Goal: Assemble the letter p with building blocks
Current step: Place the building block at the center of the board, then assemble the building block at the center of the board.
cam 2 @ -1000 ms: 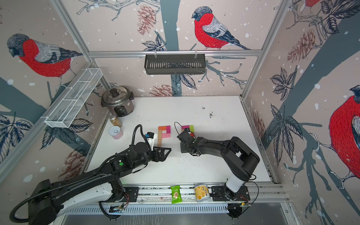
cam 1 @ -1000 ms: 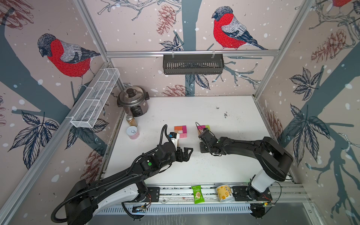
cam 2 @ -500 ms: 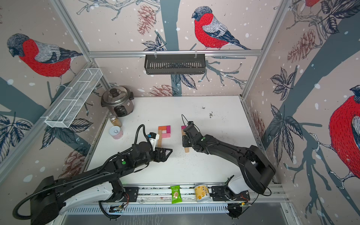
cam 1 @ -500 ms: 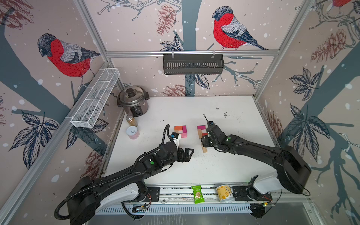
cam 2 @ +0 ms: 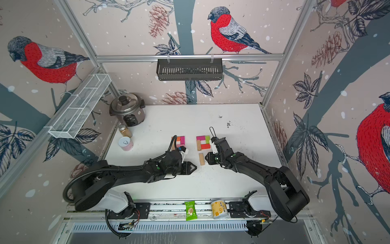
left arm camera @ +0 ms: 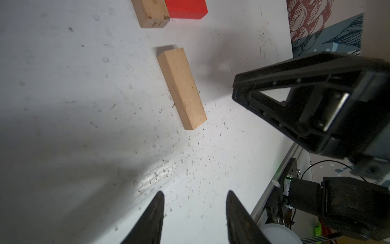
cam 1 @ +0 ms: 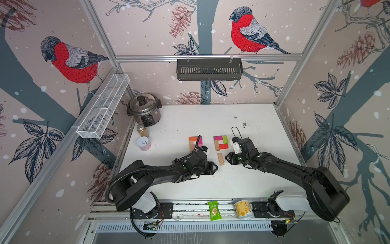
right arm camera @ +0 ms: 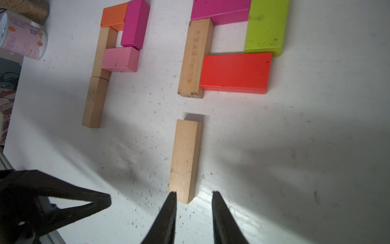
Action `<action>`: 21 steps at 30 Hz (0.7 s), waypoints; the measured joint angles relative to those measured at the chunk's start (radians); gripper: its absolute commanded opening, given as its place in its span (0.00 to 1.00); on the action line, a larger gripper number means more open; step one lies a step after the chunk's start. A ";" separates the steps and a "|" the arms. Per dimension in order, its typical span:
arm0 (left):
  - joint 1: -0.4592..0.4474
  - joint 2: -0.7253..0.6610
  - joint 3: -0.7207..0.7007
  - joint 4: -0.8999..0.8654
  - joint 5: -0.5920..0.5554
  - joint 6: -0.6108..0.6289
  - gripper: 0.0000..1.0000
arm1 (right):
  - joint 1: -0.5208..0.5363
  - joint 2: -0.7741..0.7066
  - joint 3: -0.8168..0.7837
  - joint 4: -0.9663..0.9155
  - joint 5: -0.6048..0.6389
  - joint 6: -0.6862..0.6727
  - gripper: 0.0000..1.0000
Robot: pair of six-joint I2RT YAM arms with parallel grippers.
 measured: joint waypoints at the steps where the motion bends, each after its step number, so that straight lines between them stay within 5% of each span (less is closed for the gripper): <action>1: 0.002 0.022 0.011 0.007 0.001 -0.006 0.42 | -0.003 0.005 -0.005 0.012 -0.010 0.000 0.27; 9: 0.052 0.139 0.039 0.077 0.022 -0.063 0.29 | -0.013 0.072 -0.030 0.102 -0.063 -0.008 0.23; 21: 0.066 0.218 0.083 0.156 0.060 -0.069 0.29 | -0.011 0.164 -0.051 0.216 -0.095 -0.004 0.16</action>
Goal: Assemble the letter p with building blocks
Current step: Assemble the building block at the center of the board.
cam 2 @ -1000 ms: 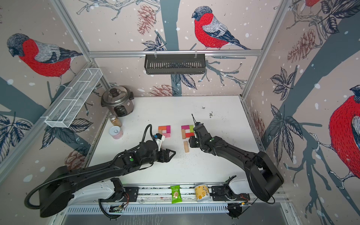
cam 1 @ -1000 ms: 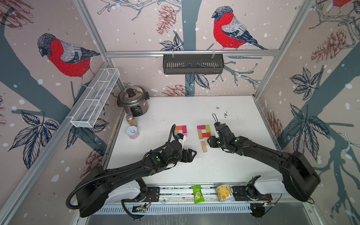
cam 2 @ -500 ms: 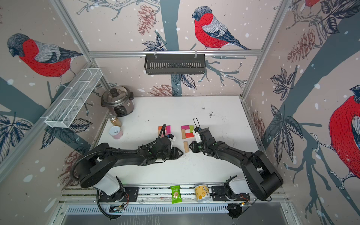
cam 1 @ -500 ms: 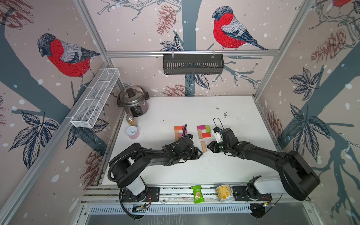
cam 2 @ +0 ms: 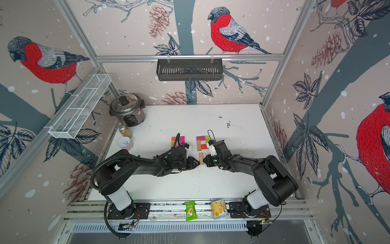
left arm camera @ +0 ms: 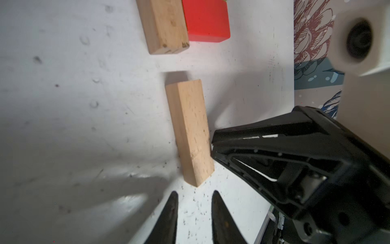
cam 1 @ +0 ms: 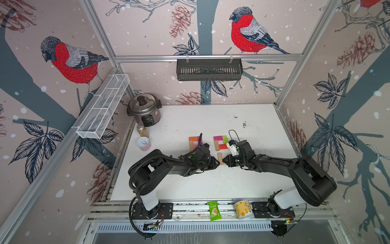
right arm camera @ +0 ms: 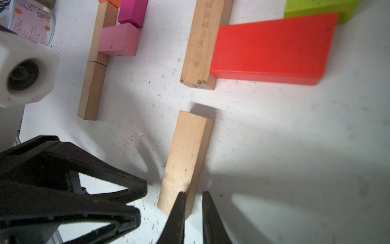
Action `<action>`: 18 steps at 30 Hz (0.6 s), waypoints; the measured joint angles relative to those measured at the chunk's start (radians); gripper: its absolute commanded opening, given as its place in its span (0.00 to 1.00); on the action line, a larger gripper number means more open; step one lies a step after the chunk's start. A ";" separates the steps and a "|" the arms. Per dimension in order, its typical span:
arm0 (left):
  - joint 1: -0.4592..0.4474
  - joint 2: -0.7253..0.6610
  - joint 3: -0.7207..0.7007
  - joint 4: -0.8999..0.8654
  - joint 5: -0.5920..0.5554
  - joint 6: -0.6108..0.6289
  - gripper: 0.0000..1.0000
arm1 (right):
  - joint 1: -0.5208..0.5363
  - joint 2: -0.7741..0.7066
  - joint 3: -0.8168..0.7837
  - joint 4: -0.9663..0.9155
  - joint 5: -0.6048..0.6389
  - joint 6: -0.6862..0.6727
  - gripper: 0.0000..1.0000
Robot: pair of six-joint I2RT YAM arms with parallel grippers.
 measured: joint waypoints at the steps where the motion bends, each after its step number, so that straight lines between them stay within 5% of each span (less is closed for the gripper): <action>1: 0.001 0.009 0.006 0.001 0.000 0.001 0.29 | 0.000 0.002 0.001 0.003 0.000 0.000 0.16; 18: 0.012 0.055 0.022 0.027 0.011 -0.006 0.26 | -0.007 0.007 0.007 0.008 0.018 0.000 0.17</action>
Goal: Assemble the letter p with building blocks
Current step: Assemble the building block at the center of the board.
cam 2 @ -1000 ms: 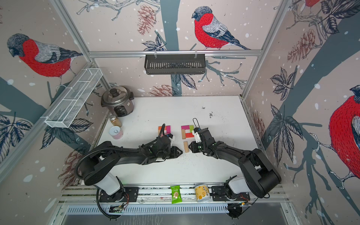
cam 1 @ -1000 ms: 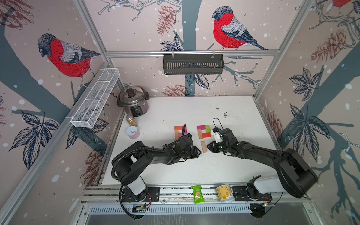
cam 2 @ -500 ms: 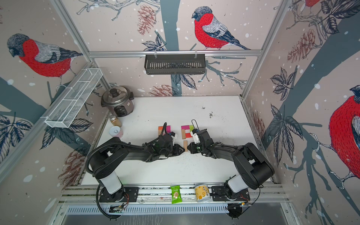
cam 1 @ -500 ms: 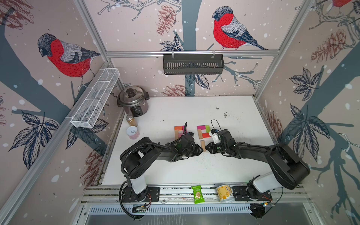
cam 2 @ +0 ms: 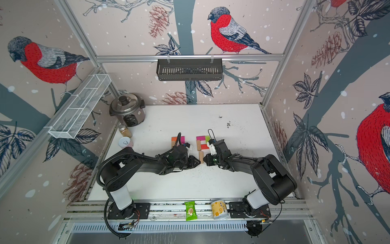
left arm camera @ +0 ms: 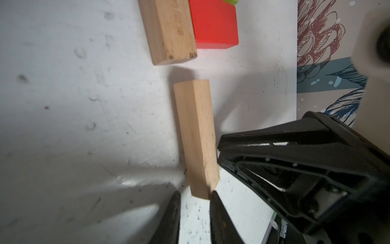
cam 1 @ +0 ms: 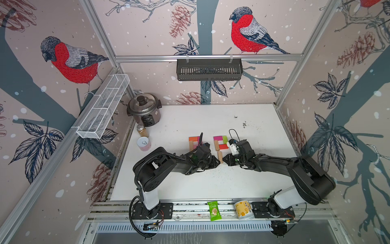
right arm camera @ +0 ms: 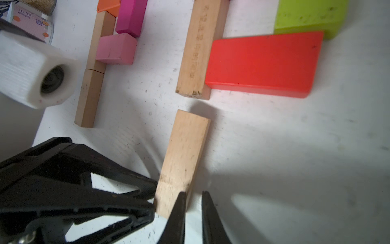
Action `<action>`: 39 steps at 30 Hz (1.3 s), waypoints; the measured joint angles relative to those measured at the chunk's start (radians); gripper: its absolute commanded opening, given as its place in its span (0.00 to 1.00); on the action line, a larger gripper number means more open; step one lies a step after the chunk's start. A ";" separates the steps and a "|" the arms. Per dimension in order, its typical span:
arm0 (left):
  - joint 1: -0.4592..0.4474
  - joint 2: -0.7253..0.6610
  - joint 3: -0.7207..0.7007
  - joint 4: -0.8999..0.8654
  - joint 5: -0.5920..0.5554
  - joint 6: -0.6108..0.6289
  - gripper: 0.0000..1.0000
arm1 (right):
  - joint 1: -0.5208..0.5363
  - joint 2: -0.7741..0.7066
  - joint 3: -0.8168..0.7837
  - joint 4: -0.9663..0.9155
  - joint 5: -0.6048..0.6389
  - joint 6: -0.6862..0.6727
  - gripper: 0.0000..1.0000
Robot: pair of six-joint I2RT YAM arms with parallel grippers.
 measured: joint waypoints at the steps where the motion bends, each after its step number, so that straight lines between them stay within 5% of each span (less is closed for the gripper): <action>1: 0.000 -0.002 -0.003 0.003 0.000 0.000 0.26 | 0.000 -0.001 0.000 0.000 0.000 0.000 0.18; 12: 0.000 -0.085 -0.035 -0.006 -0.020 0.000 0.26 | -0.016 -0.087 -0.030 -0.005 0.008 0.003 0.27; 21: 0.011 -0.071 -0.007 -0.053 -0.036 0.001 0.25 | -0.030 -0.067 -0.032 0.013 0.020 0.008 0.10; 39: 0.019 -0.020 0.003 -0.048 -0.044 0.006 0.25 | 0.010 0.012 0.006 0.003 0.053 0.007 0.09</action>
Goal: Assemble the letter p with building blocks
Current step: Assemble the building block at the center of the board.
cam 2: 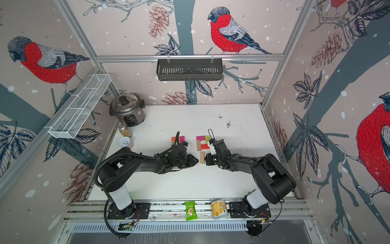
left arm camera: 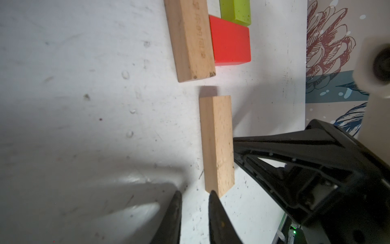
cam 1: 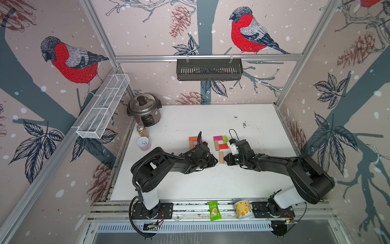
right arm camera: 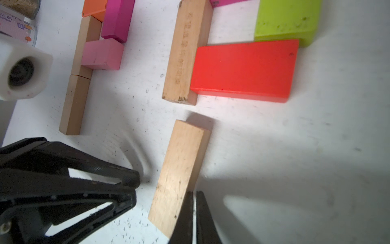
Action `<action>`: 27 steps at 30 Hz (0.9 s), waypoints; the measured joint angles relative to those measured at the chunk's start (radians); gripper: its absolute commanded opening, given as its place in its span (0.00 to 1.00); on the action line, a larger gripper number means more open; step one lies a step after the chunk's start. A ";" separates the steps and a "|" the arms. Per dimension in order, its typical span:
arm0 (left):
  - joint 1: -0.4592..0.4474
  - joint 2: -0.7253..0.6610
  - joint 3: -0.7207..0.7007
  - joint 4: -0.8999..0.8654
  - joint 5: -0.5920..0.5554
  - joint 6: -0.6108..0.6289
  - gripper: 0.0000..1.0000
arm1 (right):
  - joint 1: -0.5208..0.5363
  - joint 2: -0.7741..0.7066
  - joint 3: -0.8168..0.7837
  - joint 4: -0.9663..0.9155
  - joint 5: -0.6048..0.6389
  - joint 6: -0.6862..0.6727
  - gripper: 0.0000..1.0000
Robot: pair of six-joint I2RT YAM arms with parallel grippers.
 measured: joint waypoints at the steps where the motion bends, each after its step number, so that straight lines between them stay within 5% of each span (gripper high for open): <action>1: 0.000 0.000 0.000 0.002 0.000 -0.001 0.25 | 0.000 0.000 0.000 -0.001 0.000 0.000 0.09; 27: -0.012 -0.002 -0.031 0.049 0.000 -0.008 0.24 | 0.006 0.026 0.027 -0.014 0.082 0.000 0.10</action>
